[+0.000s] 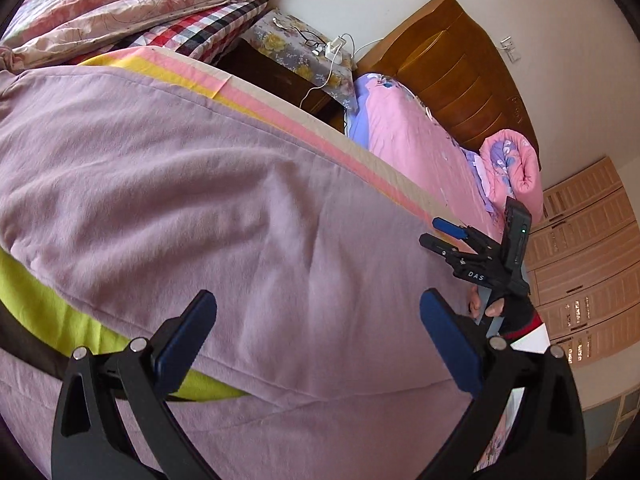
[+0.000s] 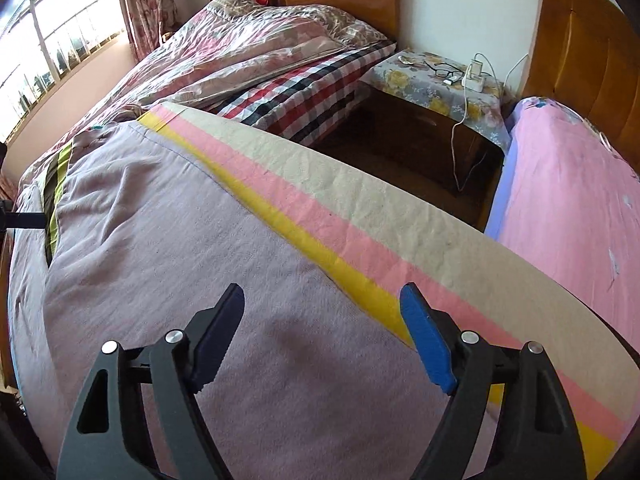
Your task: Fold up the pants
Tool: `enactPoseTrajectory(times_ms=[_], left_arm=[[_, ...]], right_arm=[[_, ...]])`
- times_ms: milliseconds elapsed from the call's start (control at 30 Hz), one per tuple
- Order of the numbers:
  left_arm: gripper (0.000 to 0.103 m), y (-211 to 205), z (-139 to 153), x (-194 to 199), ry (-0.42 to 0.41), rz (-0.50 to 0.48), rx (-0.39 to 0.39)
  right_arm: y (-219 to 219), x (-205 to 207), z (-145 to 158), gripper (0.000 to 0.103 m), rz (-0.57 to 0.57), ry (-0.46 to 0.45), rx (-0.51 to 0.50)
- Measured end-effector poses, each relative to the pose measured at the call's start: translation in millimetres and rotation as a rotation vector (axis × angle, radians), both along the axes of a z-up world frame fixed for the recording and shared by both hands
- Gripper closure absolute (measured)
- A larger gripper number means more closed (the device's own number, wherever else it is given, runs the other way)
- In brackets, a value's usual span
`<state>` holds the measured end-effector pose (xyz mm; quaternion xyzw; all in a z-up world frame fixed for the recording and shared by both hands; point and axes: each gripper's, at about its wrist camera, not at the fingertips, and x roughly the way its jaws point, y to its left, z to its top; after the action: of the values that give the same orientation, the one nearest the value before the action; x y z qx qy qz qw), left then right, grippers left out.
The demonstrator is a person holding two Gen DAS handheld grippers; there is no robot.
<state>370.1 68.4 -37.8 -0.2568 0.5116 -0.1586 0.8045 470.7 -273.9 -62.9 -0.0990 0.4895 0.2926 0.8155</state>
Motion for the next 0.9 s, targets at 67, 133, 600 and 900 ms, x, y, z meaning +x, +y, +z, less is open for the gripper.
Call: enactPoseTrajectory(times_ms=[67,133,600,900], left_arm=[[0.002,-4.9,-5.0,17.8,0.02,-0.011,-0.011],[0.003,-9.4,-8.4,28.0,0.013,-0.019,-0.011],[0.015,31.1,22.7,-85.8,-0.127,0.107,-0.062],[0.012,45.0,-22.2,-188.7,-0.07,0.077,0.005]], right_arm=[[6.8,-3.4,-1.3,0.04,0.056,-0.011,-0.009],[9.9,-8.6,0.9,0.057,0.077,-0.023,-0.013],[73.3,-329.9,100.5,0.091,0.002,-0.528,-0.124],[6.1,-444.7,31.9,0.053,-0.512,-0.171,0.255]])
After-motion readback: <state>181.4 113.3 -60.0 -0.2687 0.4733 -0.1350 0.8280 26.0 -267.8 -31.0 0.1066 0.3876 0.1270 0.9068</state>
